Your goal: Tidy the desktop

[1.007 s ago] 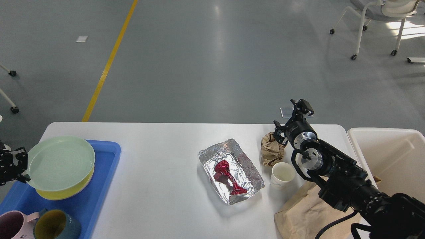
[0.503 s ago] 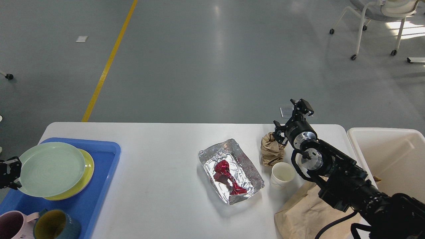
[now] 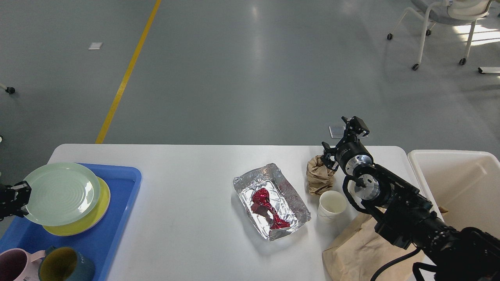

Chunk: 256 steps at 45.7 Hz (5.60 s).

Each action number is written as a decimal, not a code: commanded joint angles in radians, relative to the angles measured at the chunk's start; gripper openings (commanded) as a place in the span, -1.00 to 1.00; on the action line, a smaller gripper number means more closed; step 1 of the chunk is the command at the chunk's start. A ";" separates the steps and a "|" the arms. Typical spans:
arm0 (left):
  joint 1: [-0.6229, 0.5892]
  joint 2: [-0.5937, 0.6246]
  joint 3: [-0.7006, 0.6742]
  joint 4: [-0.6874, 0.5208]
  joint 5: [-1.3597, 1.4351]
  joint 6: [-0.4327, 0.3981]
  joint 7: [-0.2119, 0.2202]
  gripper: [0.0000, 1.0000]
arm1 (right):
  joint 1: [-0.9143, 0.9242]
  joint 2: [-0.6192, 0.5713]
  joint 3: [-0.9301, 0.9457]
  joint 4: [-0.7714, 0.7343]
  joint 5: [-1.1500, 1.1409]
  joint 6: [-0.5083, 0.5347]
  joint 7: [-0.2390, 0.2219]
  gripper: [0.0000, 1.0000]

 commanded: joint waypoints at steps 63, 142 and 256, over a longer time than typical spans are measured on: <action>0.051 -0.037 -0.048 -0.022 0.008 0.074 -0.004 0.92 | 0.000 -0.001 0.000 -0.001 0.000 0.000 0.000 1.00; -0.051 0.106 -0.045 -0.039 -0.001 0.064 -0.016 0.93 | 0.000 0.001 0.000 0.000 0.000 0.000 0.000 1.00; 0.425 -0.244 -2.062 0.078 -0.081 0.391 -0.255 0.93 | 0.000 0.001 0.000 0.000 0.000 0.000 0.000 1.00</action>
